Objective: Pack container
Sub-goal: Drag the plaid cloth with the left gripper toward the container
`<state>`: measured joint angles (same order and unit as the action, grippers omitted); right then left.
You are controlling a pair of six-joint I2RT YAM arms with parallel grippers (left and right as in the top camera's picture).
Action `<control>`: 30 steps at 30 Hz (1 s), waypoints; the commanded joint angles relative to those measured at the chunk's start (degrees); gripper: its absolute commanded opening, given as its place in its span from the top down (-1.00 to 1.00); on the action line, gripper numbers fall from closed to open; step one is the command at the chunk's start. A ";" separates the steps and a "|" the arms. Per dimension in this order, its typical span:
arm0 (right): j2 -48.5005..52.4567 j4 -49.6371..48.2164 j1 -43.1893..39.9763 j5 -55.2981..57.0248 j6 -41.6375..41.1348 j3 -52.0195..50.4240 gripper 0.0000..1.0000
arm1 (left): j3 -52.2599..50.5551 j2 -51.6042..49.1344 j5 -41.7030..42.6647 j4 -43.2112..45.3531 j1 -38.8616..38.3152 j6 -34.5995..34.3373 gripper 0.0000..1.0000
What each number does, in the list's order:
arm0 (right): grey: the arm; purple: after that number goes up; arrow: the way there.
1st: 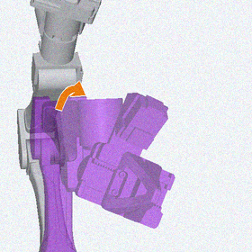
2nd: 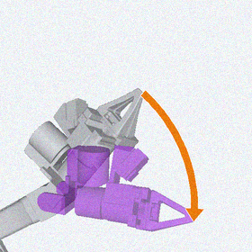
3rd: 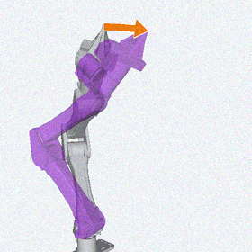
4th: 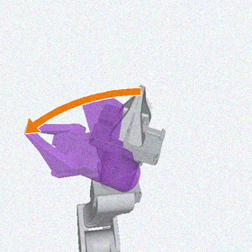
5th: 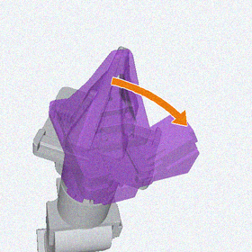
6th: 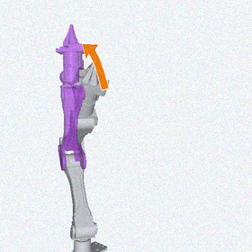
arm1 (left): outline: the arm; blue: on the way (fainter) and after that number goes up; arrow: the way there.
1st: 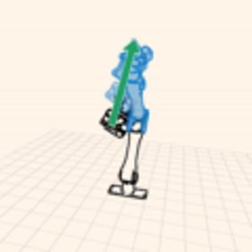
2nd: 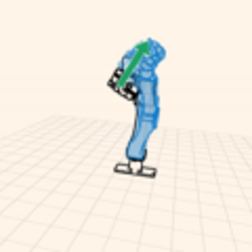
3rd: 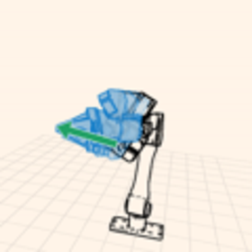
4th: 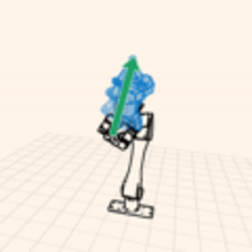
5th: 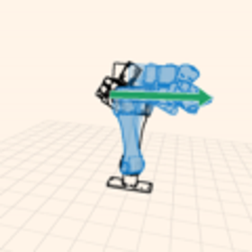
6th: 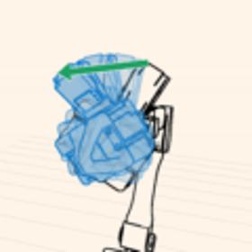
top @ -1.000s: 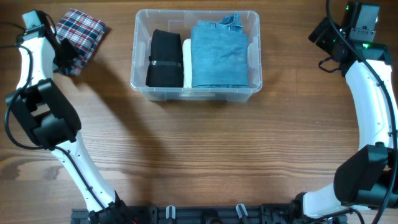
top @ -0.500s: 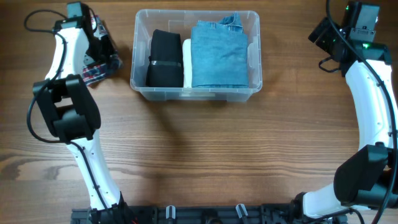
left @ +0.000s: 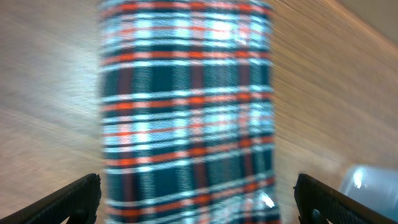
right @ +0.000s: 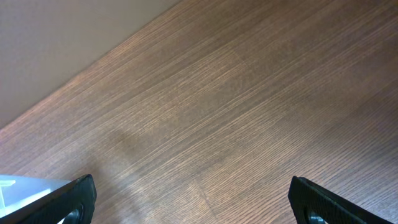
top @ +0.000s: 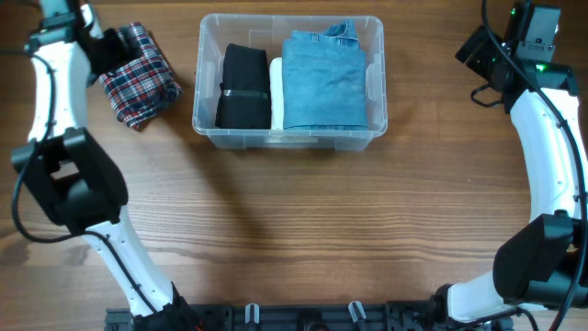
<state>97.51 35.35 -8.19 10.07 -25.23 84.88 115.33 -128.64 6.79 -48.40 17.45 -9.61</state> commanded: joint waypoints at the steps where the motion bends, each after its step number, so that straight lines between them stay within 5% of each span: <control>1: 0.96 -0.13 0.13 -0.31 -0.42 -0.22 -0.99 | -0.20 -1.62 7.87 0.24 4.85 -5.70 -1.00; 5: 0.96 -0.13 0.13 -0.31 -0.42 -0.22 -1.00 | -0.31 -6.01 21.22 0.59 7.69 -5.68 -0.99; 21: 0.96 -0.15 0.13 -0.31 -0.42 -0.22 -0.99 | -0.35 -11.21 22.36 0.72 7.67 -6.32 -0.99; 28: 0.96 -0.13 0.13 -0.31 -0.42 -0.22 -1.00 | -0.35 -11.26 22.34 0.37 6.40 -6.29 -0.47; 30: 0.96 -0.15 0.13 -0.31 -0.42 -0.22 -0.99 | -0.35 -11.26 22.32 0.02 6.08 -6.29 -0.14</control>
<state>97.51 35.33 -8.19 10.09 -25.23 84.88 115.28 -138.76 27.77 -48.01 24.71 -15.77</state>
